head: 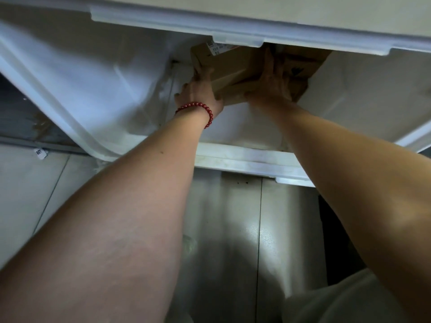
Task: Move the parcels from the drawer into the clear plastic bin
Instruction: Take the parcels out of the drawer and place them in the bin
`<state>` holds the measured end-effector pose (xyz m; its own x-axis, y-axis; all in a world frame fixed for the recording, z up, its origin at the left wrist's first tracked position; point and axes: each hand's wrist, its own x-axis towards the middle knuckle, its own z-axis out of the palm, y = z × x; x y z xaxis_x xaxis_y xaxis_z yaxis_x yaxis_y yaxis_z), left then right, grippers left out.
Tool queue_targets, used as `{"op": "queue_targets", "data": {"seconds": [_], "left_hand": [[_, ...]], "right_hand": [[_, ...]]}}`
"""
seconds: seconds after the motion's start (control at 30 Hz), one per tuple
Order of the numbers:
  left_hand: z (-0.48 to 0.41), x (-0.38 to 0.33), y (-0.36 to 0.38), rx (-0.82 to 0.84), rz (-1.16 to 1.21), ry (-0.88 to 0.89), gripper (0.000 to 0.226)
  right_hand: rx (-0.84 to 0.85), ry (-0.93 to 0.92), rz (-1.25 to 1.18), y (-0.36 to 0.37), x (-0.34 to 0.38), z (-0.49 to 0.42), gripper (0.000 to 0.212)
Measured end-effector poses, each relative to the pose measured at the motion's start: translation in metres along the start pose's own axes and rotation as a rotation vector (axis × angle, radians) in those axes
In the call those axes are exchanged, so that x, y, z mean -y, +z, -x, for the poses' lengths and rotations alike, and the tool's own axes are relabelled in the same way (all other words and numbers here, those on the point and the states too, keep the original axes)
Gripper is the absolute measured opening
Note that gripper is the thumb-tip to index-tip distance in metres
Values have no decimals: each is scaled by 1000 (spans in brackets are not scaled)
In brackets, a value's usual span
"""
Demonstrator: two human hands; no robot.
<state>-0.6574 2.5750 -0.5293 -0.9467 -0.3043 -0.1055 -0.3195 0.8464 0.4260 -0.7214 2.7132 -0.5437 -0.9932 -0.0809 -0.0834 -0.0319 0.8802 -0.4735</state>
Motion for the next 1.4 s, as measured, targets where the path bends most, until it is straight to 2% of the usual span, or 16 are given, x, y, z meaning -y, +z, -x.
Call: {"op": "queue_targets", "data": {"seconds": [0.13, 0.3, 0.47, 0.6, 0.67, 0.83, 0.97, 1.1, 1.27, 1.4], "left_hand": [[-1, 8, -3, -24, 9, 16, 61], [-6, 16, 1, -76, 146, -45, 62], [-8, 25, 4, -71, 306, -161, 103], [3, 23, 5, -44, 405, -197, 109], [14, 22, 3, -23, 438, -172, 105], [53, 13, -18, 19, 272, -134, 92], [93, 3, -49, -65, 221, -151, 82], [144, -4, -71, -108, 226, -135, 74], [209, -10, -93, -207, 200, -39, 43], [251, -12, -105, -143, 158, 107, 41]], "right_hand": [[15, 0, 2, 0, 2, -4, 103], [-26, -27, 9, 13, 1, 4, 100], [-19, -11, -238, 26, -4, 15, 93], [-4, 33, -369, 22, -9, 28, 94], [43, 18, -387, 16, -12, 39, 94], [185, 15, -439, -1, -13, 79, 83], [292, -1, -331, -27, -5, 117, 84], [261, -76, -275, -70, -2, 163, 88], [207, -221, -361, -113, -33, 241, 74], [261, -294, -461, -134, -58, 290, 78]]}}
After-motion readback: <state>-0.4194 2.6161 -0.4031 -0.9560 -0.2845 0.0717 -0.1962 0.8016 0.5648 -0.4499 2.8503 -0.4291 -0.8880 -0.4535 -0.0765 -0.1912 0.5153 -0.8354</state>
